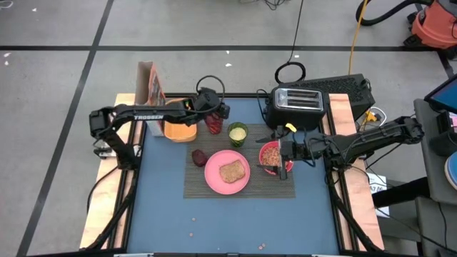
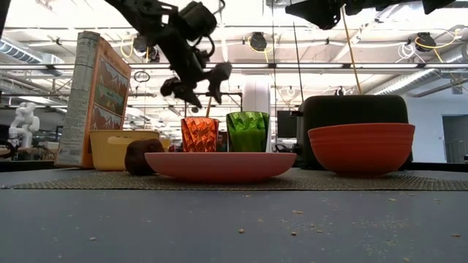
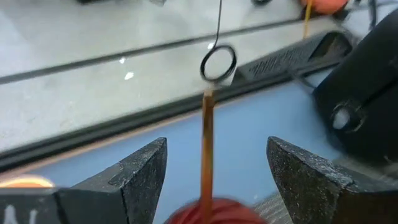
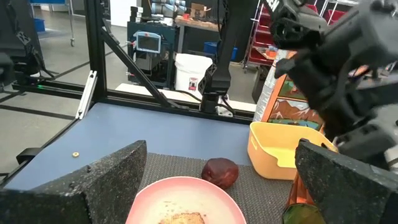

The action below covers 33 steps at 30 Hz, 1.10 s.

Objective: Arrange a breakfast setting
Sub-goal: Put the gold spoon to the right of the pink bowl

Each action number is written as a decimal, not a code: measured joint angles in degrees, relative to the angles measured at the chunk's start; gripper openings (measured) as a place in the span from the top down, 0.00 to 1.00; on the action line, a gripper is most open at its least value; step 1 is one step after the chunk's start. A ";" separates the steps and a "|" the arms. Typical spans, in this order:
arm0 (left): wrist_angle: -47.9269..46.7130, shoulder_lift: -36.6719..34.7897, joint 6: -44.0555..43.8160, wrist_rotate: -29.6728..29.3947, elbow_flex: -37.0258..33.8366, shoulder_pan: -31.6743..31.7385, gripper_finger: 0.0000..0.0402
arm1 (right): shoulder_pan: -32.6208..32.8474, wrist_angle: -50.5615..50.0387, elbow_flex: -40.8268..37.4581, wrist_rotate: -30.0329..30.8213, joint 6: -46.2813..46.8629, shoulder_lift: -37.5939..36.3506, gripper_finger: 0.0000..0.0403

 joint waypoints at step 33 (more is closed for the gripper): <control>1.57 5.67 -2.70 -0.02 -0.07 0.13 0.86 | 0.00 -0.19 0.00 0.02 0.00 0.00 0.02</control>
